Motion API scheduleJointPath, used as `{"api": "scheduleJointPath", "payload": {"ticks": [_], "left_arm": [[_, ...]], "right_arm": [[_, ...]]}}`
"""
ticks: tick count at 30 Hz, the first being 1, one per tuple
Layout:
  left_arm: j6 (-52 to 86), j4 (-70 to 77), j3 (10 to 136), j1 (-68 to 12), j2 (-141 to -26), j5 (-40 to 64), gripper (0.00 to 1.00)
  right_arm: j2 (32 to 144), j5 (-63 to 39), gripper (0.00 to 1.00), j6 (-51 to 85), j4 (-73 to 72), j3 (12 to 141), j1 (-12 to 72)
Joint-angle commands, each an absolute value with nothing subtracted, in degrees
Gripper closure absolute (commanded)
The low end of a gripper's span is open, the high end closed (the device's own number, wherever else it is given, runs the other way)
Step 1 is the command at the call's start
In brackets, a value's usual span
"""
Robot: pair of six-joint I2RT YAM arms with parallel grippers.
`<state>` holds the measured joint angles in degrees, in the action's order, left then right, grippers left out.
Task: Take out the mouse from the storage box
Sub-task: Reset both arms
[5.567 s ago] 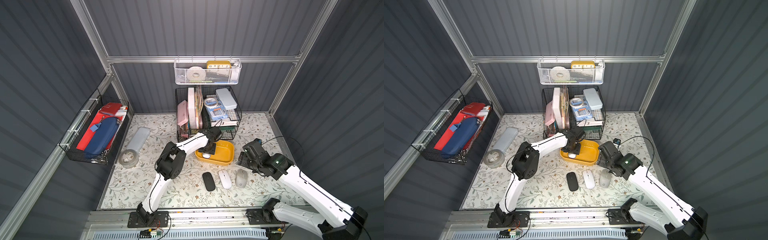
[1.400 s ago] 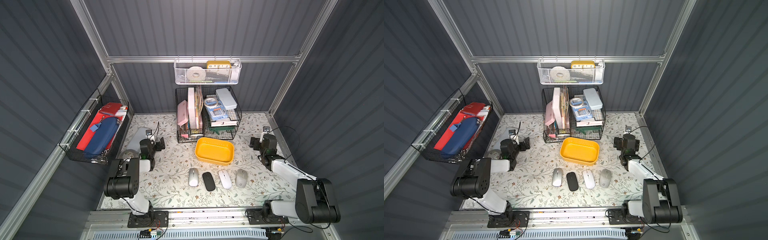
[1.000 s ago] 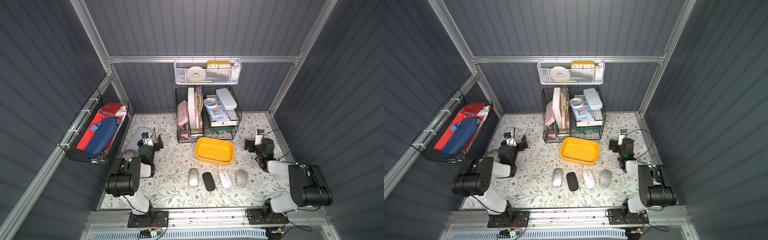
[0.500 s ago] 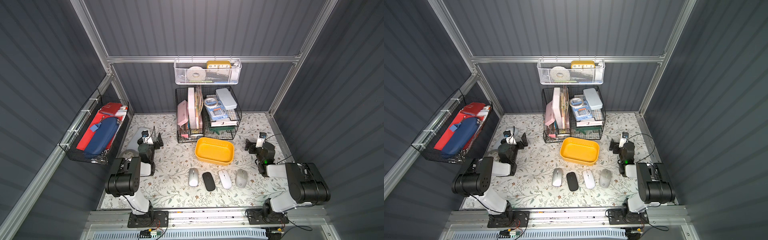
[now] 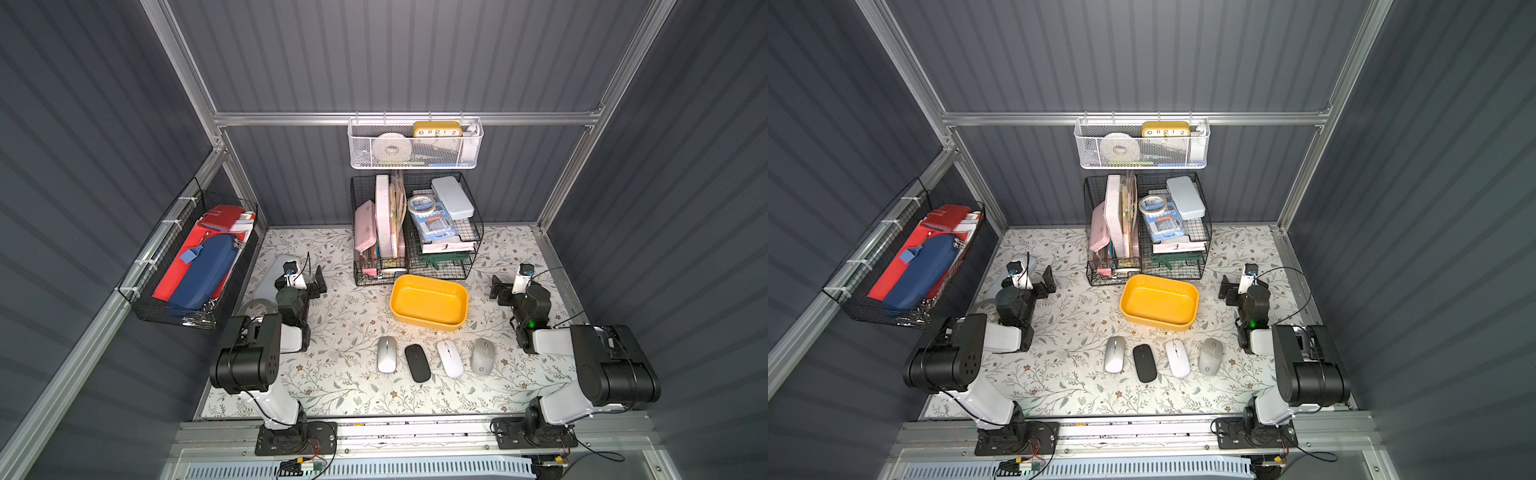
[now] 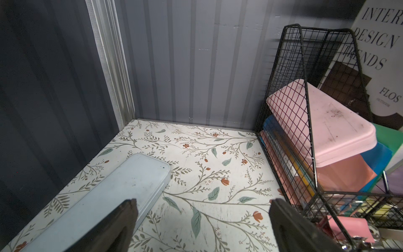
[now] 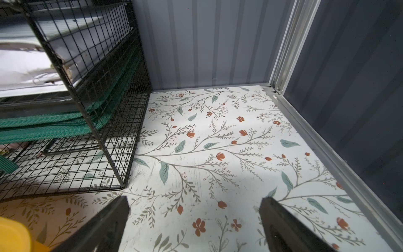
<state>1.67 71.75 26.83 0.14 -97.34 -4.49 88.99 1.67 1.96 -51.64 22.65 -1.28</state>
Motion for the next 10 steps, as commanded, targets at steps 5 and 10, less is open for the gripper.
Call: {"api": "scheduleJointPath", "payload": {"ticks": [5,10], "left_arm": [[1.0,72.0,27.4,0.3,-97.6,-3.9,0.01],[1.0,71.4,27.9,0.3,-97.7,-3.5,0.01]], "right_arm": [[89.6,1.5,0.01,2.7,-53.1,22.4,-1.7],[89.6,1.2,0.01,2.6,-53.2,22.3,-1.7]]}}
